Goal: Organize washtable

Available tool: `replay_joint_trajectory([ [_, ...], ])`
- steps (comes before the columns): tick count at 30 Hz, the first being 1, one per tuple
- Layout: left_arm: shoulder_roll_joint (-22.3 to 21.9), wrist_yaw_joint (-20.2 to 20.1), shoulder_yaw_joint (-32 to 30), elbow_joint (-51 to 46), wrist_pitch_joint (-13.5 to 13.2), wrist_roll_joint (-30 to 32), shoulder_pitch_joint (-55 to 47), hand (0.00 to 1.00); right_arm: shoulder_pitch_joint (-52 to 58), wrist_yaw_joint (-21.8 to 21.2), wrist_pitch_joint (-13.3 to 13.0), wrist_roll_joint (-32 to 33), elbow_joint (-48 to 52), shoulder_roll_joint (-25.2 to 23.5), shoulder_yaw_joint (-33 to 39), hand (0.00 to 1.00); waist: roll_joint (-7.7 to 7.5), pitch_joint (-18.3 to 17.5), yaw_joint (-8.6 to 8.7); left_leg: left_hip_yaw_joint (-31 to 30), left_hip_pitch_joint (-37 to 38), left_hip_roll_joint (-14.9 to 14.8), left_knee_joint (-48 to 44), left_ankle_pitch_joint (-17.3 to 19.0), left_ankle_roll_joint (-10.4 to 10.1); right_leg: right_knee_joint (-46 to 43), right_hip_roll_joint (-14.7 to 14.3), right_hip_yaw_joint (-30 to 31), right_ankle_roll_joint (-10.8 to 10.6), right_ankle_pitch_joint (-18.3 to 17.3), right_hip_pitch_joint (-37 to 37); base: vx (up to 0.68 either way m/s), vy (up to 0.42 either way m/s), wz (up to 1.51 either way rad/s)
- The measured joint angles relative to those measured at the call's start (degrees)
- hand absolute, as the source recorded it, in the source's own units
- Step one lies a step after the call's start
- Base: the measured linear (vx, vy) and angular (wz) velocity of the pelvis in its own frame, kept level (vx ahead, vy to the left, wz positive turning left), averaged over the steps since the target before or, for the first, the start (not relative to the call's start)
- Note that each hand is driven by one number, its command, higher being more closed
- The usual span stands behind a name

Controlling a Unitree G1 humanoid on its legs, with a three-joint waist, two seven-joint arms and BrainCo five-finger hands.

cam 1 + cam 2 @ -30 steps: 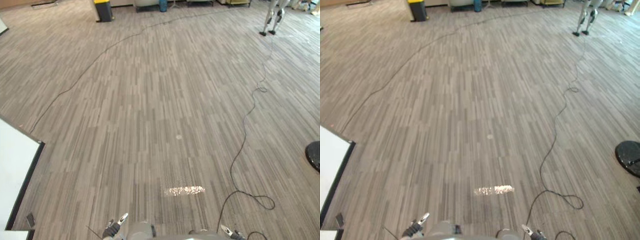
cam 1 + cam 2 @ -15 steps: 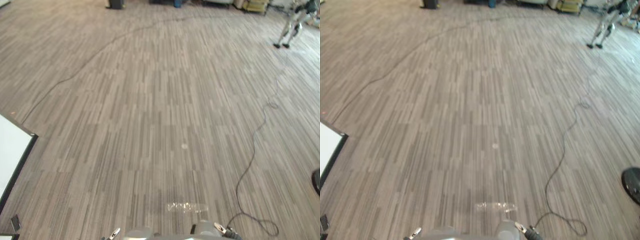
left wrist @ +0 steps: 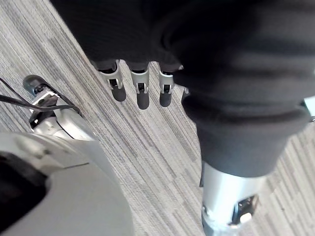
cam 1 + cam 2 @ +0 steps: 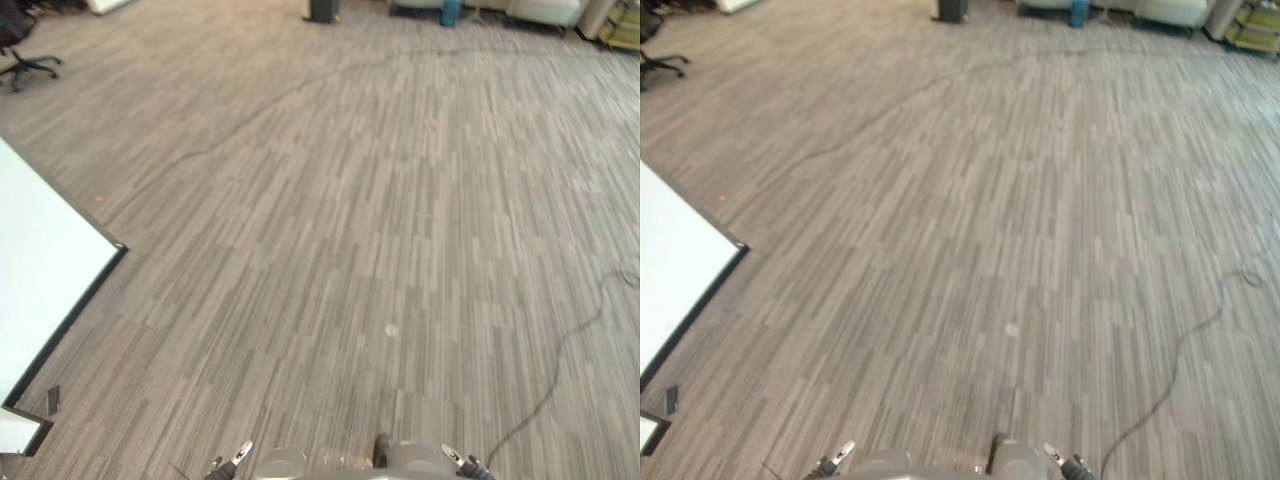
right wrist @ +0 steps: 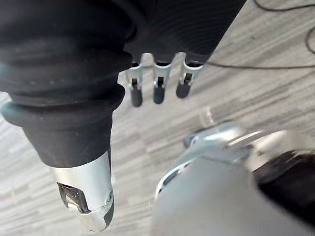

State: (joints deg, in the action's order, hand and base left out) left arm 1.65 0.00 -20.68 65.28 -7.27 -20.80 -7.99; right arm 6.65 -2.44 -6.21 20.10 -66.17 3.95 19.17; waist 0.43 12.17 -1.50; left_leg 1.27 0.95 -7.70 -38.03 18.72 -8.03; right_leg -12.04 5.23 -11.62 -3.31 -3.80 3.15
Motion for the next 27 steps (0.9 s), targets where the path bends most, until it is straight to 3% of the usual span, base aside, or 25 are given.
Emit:
replay_joint_trajectory([
  [1,0.04,0.03,0.84,0.01,-0.06,0.03,-0.15,0.0,-0.12,-0.06,-0.18,0.02,0.25,0.16,-0.03,0.0,0.38,-0.21,0.33,2.98,-0.15,-0.73,8.56,-2.42,0.44,0.87,-0.13,-0.87,-0.09,0.02,1.26,0.04,0.0,0.31],
  [2,-0.09,-0.01,2.11,0.13,-0.12,0.02,-0.37,0.0,-0.08,-0.08,-0.17,0.0,0.47,0.7,-0.12,0.0,0.57,-0.77,0.55,5.15,0.21,-1.06,13.62,-4.01,2.19,2.6,-1.07,-1.09,-0.79,0.03,1.61,0.03,0.003,0.26],
  [3,0.88,-0.04,3.08,0.12,-0.09,0.07,-0.7,0.0,0.01,-0.06,-0.1,-0.01,0.34,0.22,-0.85,0.0,0.65,-1.83,0.45,5.01,1.71,0.06,19.74,-4.13,2.44,4.95,-0.92,-0.73,-1.37,0.39,1.44,0.03,0.022,0.15],
  [5,2.23,-0.04,3.12,0.15,-0.09,0.15,-0.93,0.0,0.39,-0.1,-0.02,-0.05,-0.36,-0.7,-1.74,0.0,-2.05,-2.83,0.45,4.4,2.37,1.73,25.5,-7.27,4.39,7.6,-0.1,-0.92,-1.59,2.18,0.82,0.01,0.011,0.09],
  [8,3.18,0.01,4.61,0.9,0.08,0.41,-0.93,0.0,1.63,0.04,0.05,-0.11,-0.45,-1.18,-1.67,0.0,-2.27,-3.22,0.54,3.63,3.24,3.22,28.2,-9.11,4.79,9.42,0.66,-1.26,-1.96,2.91,1.28,0.02,0.04,0.15],
  [13,3.01,-0.07,6.1,2.41,0.08,1.22,-0.9,0.0,2.22,0.12,-0.05,-0.76,-0.51,-0.45,-1.57,0.0,-1.13,-5.12,0.64,3.19,4.08,4.07,31.87,-10.92,5.12,10.76,0.98,-1.27,-2.1,3.23,1.52,-0.02,0.001,0.04],
  [16,2.89,-0.23,7.28,2.81,0.35,1.64,-0.87,0.0,2.22,1.03,0.17,-4.43,-1.19,0.04,-0.38,0.0,-0.58,-5.48,0.66,3.14,4.33,4.11,33.71,-11.94,5.01,12.25,0.71,-1.28,-1.92,4.16,1.49,0.0,0.0,0.0],
  [27,3.25,-2.42,7.24,4.91,0.71,3.96,-0.42,0.0,2.24,-0.06,1.8,-7.14,-4.39,-0.23,5.84,0.0,-0.38,-6.57,0.91,7.1,7.15,3.8,37.31,-12.52,4.92,16.81,-0.55,3.23,-1.66,6.96,1.67,0.02,0.0,-0.24],
])
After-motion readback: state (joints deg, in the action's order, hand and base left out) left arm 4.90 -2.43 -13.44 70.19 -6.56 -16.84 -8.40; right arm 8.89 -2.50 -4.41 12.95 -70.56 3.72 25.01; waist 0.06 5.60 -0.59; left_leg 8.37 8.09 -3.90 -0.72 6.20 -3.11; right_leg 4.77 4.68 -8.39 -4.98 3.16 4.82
